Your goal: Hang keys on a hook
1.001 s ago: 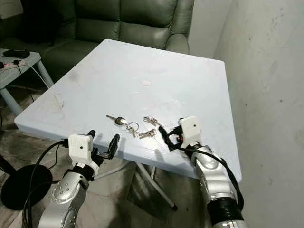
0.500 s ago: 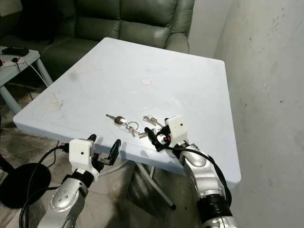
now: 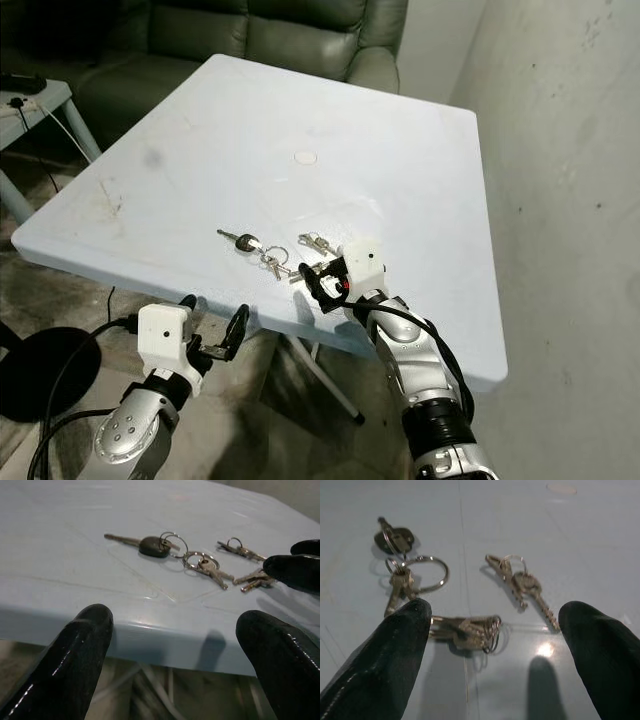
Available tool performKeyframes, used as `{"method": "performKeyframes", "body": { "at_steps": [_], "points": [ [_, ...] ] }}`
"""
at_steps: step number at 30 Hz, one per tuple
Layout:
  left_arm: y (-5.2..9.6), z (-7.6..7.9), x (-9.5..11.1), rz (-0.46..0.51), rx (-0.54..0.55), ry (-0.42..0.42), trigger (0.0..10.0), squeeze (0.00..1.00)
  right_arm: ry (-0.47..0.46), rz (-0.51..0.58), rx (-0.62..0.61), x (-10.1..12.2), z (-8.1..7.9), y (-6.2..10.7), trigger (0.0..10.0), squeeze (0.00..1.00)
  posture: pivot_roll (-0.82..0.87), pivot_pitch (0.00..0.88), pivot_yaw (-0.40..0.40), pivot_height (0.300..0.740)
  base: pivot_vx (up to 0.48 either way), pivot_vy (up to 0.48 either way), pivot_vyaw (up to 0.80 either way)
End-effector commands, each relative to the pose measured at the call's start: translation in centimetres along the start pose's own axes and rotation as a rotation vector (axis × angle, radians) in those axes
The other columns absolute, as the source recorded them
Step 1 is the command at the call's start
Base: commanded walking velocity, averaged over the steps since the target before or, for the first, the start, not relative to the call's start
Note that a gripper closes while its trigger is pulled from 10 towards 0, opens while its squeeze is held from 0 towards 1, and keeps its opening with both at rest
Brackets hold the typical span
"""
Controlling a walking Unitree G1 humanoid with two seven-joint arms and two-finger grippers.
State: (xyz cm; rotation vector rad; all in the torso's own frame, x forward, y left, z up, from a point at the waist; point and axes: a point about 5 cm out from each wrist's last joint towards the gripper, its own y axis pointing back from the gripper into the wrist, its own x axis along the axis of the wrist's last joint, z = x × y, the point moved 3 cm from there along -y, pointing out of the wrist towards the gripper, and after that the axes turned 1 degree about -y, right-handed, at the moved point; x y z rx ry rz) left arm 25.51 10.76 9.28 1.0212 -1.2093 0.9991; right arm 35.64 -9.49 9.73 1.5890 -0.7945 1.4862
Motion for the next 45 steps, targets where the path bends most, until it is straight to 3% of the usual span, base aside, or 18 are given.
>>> {"method": "performKeyframes", "body": {
  "at_steps": [1,2,3,18,19,20,21,22,23,24,25,26,28,29,34,37,38,45],
  "points": [
    [0.26,0.11,0.08,-0.010,0.003,-0.012,10.0,0.00,0.006,-0.011,0.005,0.12,0.02,-0.26,2.7,0.00,0.15,0.160,-0.097,0.740,0.000,0.000,0.00],
    [0.29,0.10,0.09,-0.011,0.004,-0.014,10.0,0.00,0.007,-0.016,0.002,0.09,0.07,-0.26,2.7,0.00,0.15,0.160,-0.097,0.740,0.000,0.000,0.00],
    [0.32,0.06,0.09,-0.012,0.005,-0.013,10.0,0.00,0.001,-0.012,0.009,0.10,0.05,-0.22,0.0,0.00,0.15,0.162,-0.097,0.740,0.000,0.000,0.00],
    [0.24,0.02,0.19,-0.022,0.006,-0.013,10.0,0.00,-0.013,0.019,0.029,0.12,0.10,0.26,0.0,0.00,0.15,0.171,-0.090,0.740,0.000,0.000,0.00],
    [0.23,0.01,0.20,-0.022,0.006,-0.014,10.0,0.00,-0.016,0.026,0.041,0.17,-0.02,0.32,1.2,0.00,0.15,0.171,-0.090,0.740,0.000,0.000,0.00],
    [0.20,-0.03,0.23,-0.021,0.006,-0.014,10.0,0.00,-0.021,0.038,0.071,0.26,-0.33,0.43,4.4,0.00,0.15,0.171,-0.089,0.740,0.000,0.000,0.00],
    [0.20,-0.03,0.23,-0.021,0.006,-0.014,10.0,0.00,-0.021,0.038,0.071,0.26,-0.33,0.43,4.4,0.00,0.15,0.171,-0.089,0.740,0.000,0.000,0.00],
    [0.16,-0.06,0.25,-0.021,0.006,-0.015,10.0,0.00,-0.031,0.045,0.089,0.29,-0.55,0.53,7.9,0.00,0.14,0.173,-0.087,0.740,0.000,0.000,0.00],
    [0.15,-0.06,0.27,-0.022,0.006,-0.016,10.0,0.00,-0.041,0.045,0.087,0.26,-0.54,0.56,7.9,0.00,0.14,0.173,-0.087,0.740,0.000,0.000,0.00],
    [0.14,-0.05,0.28,-0.021,0.005,-0.016,10.0,0.00,-0.038,0.043,0.086,0.23,-0.51,0.57,9.7,0.00,0.14,0.171,-0.088,0.740,0.000,0.000,0.00],
    [0.12,-0.05,0.30,-0.021,0.005,-0.016,10.0,0.00,-0.037,0.043,0.089,0.24,-0.51,0.57,10.0,0.00,0.14,0.172,-0.088,0.740,0.000,0.000,0.00],
    [0.10,-0.05,0.33,-0.020,0.004,-0.016,10.0,0.00,-0.037,0.048,0.095,0.28,-0.54,0.60,8.8,0.00,0.14,0.172,-0.088,0.740,0.000,0.000,0.00],
    [0.09,-0.05,0.31,-0.020,0.005,-0.015,10.0,0.00,-0.036,0.050,0.093,0.28,-0.52,0.60,8.4,0.00,0.14,0.173,-0.087,0.740,0.000,0.000,0.00],
    [0.09,-0.03,0.31,-0.020,0.004,-0.015,10.0,0.00,-0.038,0.051,0.091,0.28,-0.46,0.61,4.9,0.00,0.14,0.173,-0.087,0.740,0.000,0.000,0.00],
    [0.07,-0.02,0.33,-0.021,0.003,-0.015,10.0,0.00,-0.047,0.041,0.064,0.27,-0.07,0.52,4.9,0.00,0.14,0.172,-0.086,0.740,0.000,0.000,0.00],
    [0.07,-0.01,0.33,-0.021,0.003,-0.017,10.0,0.00,-0.048,0.037,0.042,0.34,0.14,0.39,3.8,0.00,0.14,0.172,-0.086,0.740,0.000,0.000,0.00],
    [0.08,-0.01,0.36,-0.020,0.004,-0.017,10.0,0.00,-0.051,0.038,0.039,0.38,0.11,0.34,0.9,0.00,0.15,0.171,-0.087,0.740,0.000,0.000,0.00],
    [0.11,0.05,0.36,-0.020,0.003,-0.018,10.0,0.00,-0.054,0.045,0.035,0.47,0.09,0.27,0.0,0.00,0.15,0.173,-0.086,0.740,0.000,0.000,0.00]
  ]
}}
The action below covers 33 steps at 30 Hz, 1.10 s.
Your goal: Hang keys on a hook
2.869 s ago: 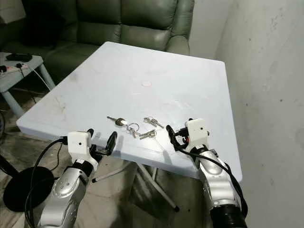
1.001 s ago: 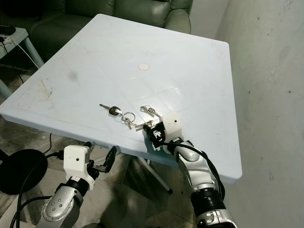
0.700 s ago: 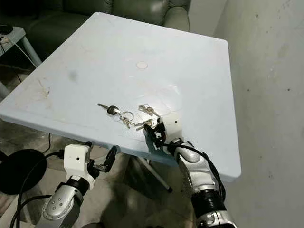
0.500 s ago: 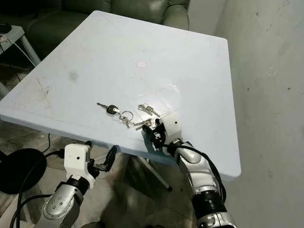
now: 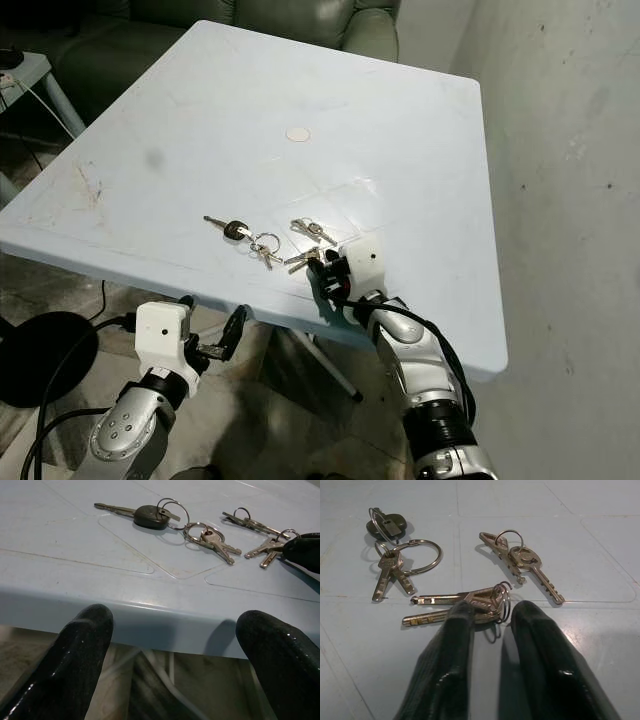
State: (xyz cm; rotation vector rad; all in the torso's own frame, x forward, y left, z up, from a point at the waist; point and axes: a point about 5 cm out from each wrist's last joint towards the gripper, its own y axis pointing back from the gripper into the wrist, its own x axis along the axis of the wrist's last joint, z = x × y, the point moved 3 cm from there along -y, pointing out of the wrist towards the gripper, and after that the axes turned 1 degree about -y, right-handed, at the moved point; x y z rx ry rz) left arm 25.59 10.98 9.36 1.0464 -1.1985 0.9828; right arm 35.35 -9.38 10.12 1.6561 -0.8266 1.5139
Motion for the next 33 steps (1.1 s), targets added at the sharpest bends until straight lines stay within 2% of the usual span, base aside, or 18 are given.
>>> {"method": "performKeyframes", "body": {
  "at_steps": [1,2,4,5,7,8,9,33],
  "points": [
    [0.15,0.28,0.25,0.003,-0.006,-0.009,10.0,0.00,-0.009,0.005,-0.013,0.14,0.31,0.02,0.0,0.00,0.15,0.172,-0.086,0.740,0.000,0.000,0.00],
    [0.15,0.28,0.24,0.003,-0.006,-0.009,10.0,0.00,-0.008,0.005,-0.013,0.14,0.30,0.02,0.0,0.00,0.15,0.172,-0.086,0.740,0.000,0.000,0.00],
    [0.16,0.27,0.26,0.004,-0.006,-0.008,10.0,0.00,-0.012,0.005,-0.005,0.13,0.26,0.03,2.6,0.00,0.15,0.172,-0.086,0.740,0.000,0.000,0.00],
    [0.16,0.27,0.26,0.004,-0.005,-0.009,10.0,0.00,-0.012,0.006,0.001,0.15,0.21,0.03,2.6,0.00,0.15,0.172,-0.086,0.740,0.000,0.000,0.00],
    [0.16,0.26,0.25,0.003,-0.005,-0.007,10.0,0.00,-0.016,-0.002,0.004,0.04,0.20,0.03,4.7,0.00,0.15,0.172,-0.086,0.740,0.000,0.000,0.00],
    [0.16,0.26,0.25,0.003,-0.005,-0.007,10.0,0.00,-0.018,-0.004,0.004,0.02,0.20,0.04,5.4,0.00,0.15,0.171,-0.086,0.740,0.000,0.000,0.00],
    [0.14,0.26,0.26,0.004,-0.005,-0.009,10.0,0.00,-0.015,-0.004,0.014,0.04,0.13,0.01,10.0,0.00,0.15,0.171,-0.086,0.740,0.000,0.000,0.00],
    [-0.22,0.36,0.47,0.015,-0.010,-0.012,10.0,0.00,-0.022,-0.032,-0.042,0.02,0.45,-0.77,10.0,0.00,0.16,0.142,-0.084,0.740,0.000,0.000,0.00]
  ]
}}
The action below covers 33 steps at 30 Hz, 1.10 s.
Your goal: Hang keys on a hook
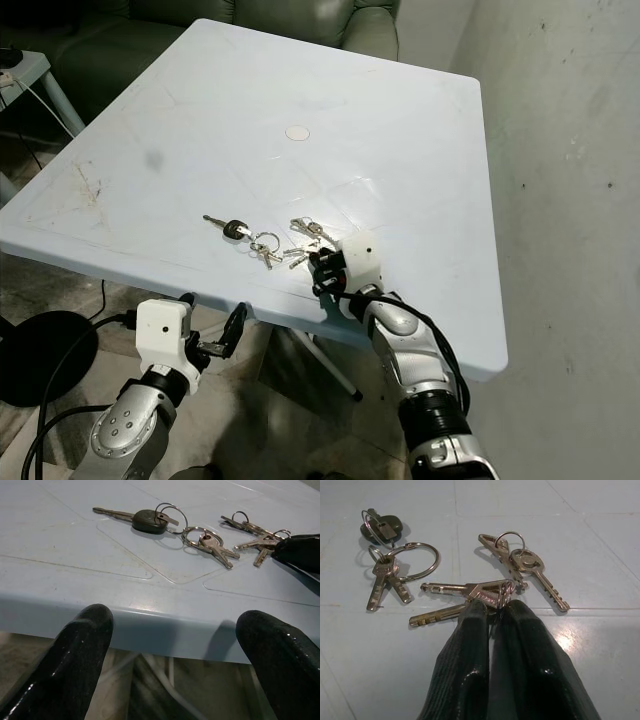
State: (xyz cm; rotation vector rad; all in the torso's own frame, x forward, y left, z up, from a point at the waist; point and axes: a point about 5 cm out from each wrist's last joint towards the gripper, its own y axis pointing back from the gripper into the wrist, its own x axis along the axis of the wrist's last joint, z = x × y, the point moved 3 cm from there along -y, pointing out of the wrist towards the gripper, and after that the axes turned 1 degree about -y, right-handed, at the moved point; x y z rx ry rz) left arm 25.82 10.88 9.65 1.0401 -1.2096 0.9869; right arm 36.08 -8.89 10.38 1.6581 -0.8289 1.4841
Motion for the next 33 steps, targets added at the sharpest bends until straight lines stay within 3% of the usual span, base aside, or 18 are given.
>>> {"method": "performKeyframes", "body": {
  "at_steps": [1,2,3,4,5,17,19,26,29,33],
  "points": [
    [0.0,0.3,0.2,0.004,-0.007,-0.009,10.0,0.00,-0.018,-0.011,-0.031,-0.2,0.5,0.1,3.9,0.00,0.16,0.141,-0.083,0.740,0.000,0.000,0.00],
    [0.0,0.3,0.1,0.005,-0.007,-0.010,10.0,0.00,-0.023,-0.003,-0.037,-0.1,0.6,0.0,2.0,0.00,0.16,0.140,-0.083,0.740,0.000,0.000,0.00],
    [0.0,0.3,0.2,0.005,-0.007,-0.009,10.0,0.00,-0.013,0.000,-0.048,-0.1,0.7,0.0,0.9,0.00,0.16,0.139,-0.083,0.740,0.000,0.000,0.00],
    [0.0,0.3,0.2,0.005,-0.007,-0.009,10.0,0.00,-0.005,0.002,-0.056,-0.1,0.8,0.0,0.9,0.00,0.16,0.139,-0.083,0.740,0.000,0.000,0.00],
    [0.0,0.3,0.2,0.006,-0.007,-0.009,10.0,0.00,0.000,0.003,-0.064,0.0,0.9,0.0,0.0,0.00,0.16,0.139,-0.083,0.740,0.000,0.000,0.00],
    [-0.1,0.3,0.2,0.006,-0.005,-0.007,10.0,0.00,0.058,0.040,-0.095,0.5,1.5,0.2,0.0,0.00,0.16,0.146,-0.084,0.740,0.000,0.000,0.00],
    [-0.2,0.3,0.2,0.007,-0.005,-0.008,10.0,0.00,0.118,0.117,-0.052,1.5,1.3,0.5,0.0,0.00,0.15,0.139,-0.082,0.740,0.000,0.000,0.00],
    [-0.5,0.2,0.4,0.015,-0.003,-0.007,10.0,0.00,0.103,0.174,-0.046,2.3,1.4,0.8,0.0,0.00,0.15,0.130,-0.080,0.740,0.000,0.000,0.00],
    [-1.1,0.1,0.8,0.032,-0.006,-0.011,10.0,0.00,0.047,0.298,-0.041,4.0,1.4,2.1,0.0,0.00,0.14,0.112,-0.073,0.740,0.000,0.000,0.00],
    [-1.6,-0.1,1.1,0.046,-0.007,-0.015,10.0,0.00,0.027,0.343,-0.068,4.1,1.2,3.2,0.0,0.00,0.12,0.087,-0.059,0.740,0.000,0.000,0.00]
  ]
}}
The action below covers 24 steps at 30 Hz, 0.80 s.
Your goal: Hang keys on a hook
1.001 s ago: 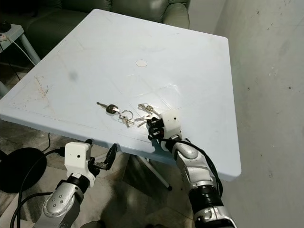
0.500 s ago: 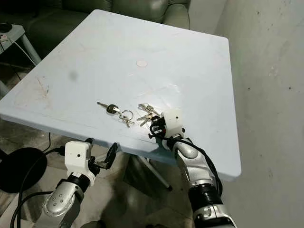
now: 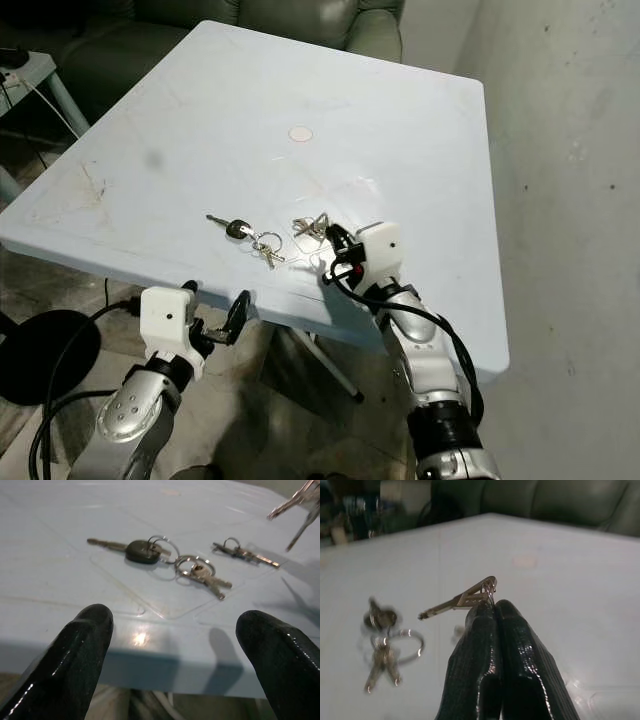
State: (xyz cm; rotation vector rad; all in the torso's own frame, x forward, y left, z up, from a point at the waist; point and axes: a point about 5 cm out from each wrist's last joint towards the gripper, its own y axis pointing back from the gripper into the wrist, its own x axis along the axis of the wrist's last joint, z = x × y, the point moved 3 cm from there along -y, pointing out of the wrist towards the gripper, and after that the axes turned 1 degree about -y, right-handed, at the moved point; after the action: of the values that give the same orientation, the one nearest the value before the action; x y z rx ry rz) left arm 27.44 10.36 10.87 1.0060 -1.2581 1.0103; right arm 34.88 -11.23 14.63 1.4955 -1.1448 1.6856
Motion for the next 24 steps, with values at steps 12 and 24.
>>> {"method": "performKeyframes", "body": {
  "at_steps": [12,24],
  "points": [
    [-2.8,-1.3,0.9,0.045,0.008,-0.030,10.0,0.00,-0.070,0.055,-0.172,0.9,0.8,2.9,10.0,0.00,0.06,0.000,-0.021,0.740,0.000,0.000,0.00],
    [-5.8,-3.5,3.1,0.105,0.051,-0.007,10.0,0.00,-0.030,0.055,-0.324,1.8,2.5,3.1,10.0,0.00,0.04,0.000,-0.001,0.740,0.000,0.000,0.00]
  ]
}}
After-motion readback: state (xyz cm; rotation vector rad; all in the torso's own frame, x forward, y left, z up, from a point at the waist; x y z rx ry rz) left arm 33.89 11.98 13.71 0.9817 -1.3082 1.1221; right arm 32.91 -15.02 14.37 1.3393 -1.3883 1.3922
